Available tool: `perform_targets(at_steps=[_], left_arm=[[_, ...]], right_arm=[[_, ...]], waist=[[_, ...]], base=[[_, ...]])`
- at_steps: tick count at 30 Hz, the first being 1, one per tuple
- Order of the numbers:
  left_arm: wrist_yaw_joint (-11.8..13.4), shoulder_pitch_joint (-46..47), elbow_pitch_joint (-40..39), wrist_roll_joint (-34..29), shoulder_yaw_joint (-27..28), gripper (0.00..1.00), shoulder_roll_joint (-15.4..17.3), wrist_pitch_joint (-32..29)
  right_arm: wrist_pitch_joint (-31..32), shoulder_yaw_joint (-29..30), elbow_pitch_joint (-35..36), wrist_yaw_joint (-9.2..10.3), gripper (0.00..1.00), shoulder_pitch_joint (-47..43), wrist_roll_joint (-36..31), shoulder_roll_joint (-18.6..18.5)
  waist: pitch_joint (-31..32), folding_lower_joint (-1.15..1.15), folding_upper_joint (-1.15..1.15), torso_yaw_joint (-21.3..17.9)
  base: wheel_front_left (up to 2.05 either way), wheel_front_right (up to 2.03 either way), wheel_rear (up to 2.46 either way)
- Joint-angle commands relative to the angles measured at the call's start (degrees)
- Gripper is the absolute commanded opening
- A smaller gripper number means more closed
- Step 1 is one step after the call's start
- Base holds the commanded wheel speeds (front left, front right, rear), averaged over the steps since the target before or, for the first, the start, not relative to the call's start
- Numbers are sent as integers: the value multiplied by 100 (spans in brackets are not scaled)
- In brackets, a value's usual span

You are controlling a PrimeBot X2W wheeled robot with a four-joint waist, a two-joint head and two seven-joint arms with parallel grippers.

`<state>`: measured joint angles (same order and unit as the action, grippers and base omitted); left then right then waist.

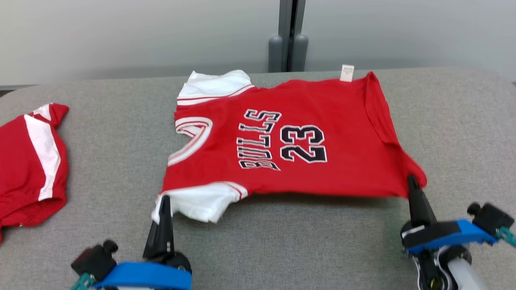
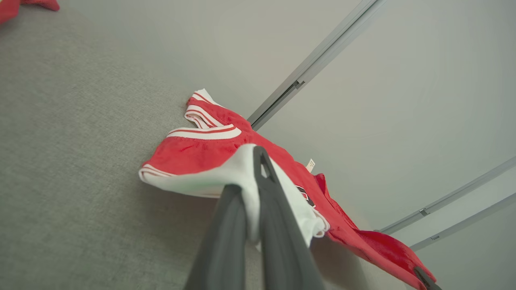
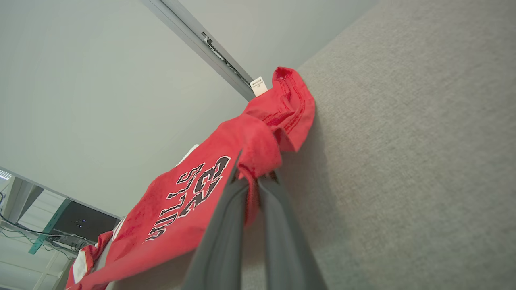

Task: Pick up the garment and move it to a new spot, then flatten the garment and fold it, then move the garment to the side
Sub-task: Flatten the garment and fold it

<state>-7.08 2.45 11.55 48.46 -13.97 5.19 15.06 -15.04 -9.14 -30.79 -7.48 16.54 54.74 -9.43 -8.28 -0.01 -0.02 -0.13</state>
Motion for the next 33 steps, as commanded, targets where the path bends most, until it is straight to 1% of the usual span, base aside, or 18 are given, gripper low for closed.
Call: perform_targets(at_steps=[1,5,9,13,17,24,33], left_arm=[[-12,-113,8,-15,38,0,-12,14],[-19,-694,59,-93,49,0,-104,15],[-26,-1120,-33,-76,-83,0,-148,15],[-22,-1417,-142,-106,-291,0,-153,-70],[43,-1580,-307,-90,-329,0,-141,-74],[22,-1429,-500,-33,-374,0,-49,-175],[-19,-1018,-459,-15,-423,0,147,-272]], right_arm=[[-18,44,41,-3,0,-170,2,26],[-18,210,229,-3,0,-776,-120,122],[-18,383,514,-3,0,-1380,-179,162],[58,490,731,-3,0,-1873,-260,175],[195,619,979,-3,0,-2143,-341,239],[477,799,1127,-3,0,-2125,-510,387],[802,849,1238,-3,0,-1824,-716,473]], waist=[[74,1,2,-33],[317,1,2,-22],[518,1,2,39],[596,1,2,62],[598,1,2,40],[531,1,2,8],[433,1,2,-95]], base=[[0,0,0],[0,0,0],[0,0,0],[0,0,0],[0,0,0],[0,0,0],[0,0,0]])
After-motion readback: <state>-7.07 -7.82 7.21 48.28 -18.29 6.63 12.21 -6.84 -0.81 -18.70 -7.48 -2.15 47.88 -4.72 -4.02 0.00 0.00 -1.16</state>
